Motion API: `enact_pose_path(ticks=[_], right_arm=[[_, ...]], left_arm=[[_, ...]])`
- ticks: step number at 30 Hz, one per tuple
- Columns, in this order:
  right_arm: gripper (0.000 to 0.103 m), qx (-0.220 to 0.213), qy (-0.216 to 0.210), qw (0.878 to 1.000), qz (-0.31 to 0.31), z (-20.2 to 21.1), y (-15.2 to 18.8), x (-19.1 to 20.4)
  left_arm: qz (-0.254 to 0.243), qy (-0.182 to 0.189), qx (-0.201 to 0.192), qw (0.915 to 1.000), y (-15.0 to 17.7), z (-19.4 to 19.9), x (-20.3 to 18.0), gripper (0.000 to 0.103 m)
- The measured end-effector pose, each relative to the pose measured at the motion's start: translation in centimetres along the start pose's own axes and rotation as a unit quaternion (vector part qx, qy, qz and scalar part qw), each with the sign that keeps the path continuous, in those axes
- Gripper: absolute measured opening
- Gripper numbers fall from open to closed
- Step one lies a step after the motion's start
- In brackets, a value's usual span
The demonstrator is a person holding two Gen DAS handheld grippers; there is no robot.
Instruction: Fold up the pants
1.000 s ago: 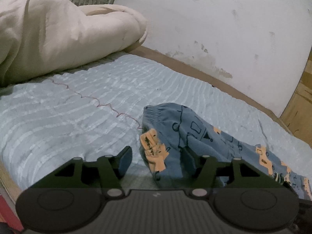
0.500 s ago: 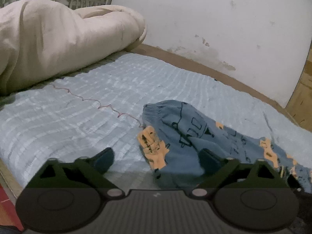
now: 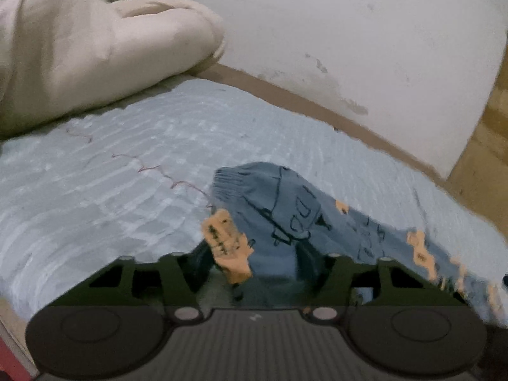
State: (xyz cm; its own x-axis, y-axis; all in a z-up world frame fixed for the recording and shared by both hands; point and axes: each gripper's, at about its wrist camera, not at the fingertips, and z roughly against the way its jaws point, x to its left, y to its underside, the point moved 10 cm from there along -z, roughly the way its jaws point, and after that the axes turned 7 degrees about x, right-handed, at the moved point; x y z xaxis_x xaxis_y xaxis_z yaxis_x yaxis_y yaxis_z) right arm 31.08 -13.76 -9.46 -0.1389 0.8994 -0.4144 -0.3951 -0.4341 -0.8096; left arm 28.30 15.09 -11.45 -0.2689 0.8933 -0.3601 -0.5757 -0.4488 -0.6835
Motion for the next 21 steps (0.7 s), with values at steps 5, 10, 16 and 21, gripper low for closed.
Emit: enact_pose_path(ticks=[5,10,16,21], right_arm=[[0.102,0.000,0.000,1.000,0.000,0.0,0.0,0.0],[0.102,-0.001,0.001,1.000,-0.001,0.0,-0.1,0.0],[0.102,0.000,-0.002,1.000,-0.005,0.0,-0.2,-0.1],[0.102,-0.023,-0.036,0.998,-0.040,0.8,-0.8,-1.0]], left_arm=[[0.098,0.041,-0.032,0.9939,-0.1,1.1,2.7,0.021],[0.132,0.070,-0.039,0.9880,-0.1,1.0,3.5,0.013],[0.109,0.064,-0.063,0.9900,-1.3,2.3,2.0,0.009],[0.078,0.066,-0.082,0.9914,-2.8,3.9,0.1,0.009]])
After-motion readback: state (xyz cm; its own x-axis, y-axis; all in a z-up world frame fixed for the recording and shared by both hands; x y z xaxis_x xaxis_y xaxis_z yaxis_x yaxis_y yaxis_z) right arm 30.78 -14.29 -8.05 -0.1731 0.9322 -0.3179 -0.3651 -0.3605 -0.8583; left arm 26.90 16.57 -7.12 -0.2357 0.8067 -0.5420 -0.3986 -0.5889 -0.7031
